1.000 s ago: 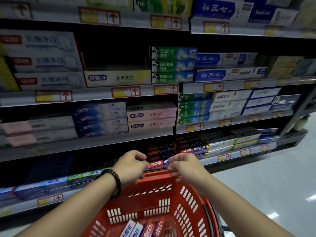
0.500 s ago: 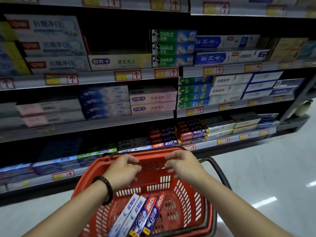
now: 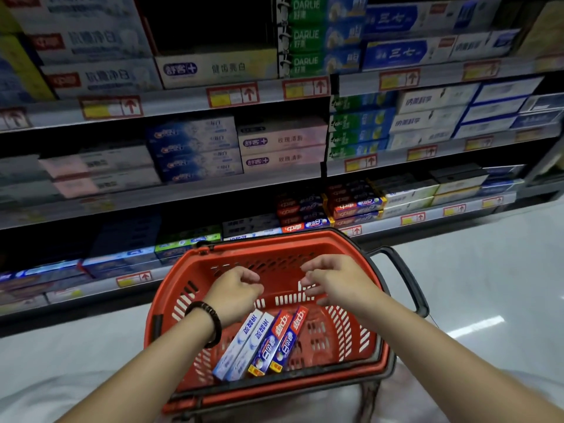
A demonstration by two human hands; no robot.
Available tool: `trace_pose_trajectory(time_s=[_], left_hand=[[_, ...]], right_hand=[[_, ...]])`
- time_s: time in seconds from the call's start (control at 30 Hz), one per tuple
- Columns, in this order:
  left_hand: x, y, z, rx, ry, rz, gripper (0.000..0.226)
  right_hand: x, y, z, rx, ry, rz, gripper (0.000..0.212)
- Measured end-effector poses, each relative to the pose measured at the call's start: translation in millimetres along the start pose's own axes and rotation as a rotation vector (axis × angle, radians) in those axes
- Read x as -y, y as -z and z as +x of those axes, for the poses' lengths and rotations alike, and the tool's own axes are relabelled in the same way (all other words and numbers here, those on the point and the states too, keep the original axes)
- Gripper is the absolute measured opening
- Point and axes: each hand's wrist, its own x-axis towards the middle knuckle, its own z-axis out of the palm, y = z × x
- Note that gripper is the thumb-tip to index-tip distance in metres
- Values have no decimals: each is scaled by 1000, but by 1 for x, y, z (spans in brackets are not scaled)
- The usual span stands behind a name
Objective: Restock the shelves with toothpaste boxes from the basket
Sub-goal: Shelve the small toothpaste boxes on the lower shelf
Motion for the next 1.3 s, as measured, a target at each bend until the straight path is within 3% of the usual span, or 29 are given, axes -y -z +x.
trace_pose_trajectory(time_s=[0.43, 0.67, 1.0, 1.3], left_hand=[[19, -28, 7, 40, -36, 147, 15], [28, -52, 31, 158, -22, 254, 16], [56, -96, 70, 211, 139, 281, 35], [82, -117, 93, 291, 210, 365, 23]], right_hand=[[-21, 2, -12, -29, -68, 91, 12], [-29, 7, -16, -30, -153, 210, 13], [-31, 19, -15, -48, -211, 287, 15], [-29, 23, -12, -33, -219, 271, 16]])
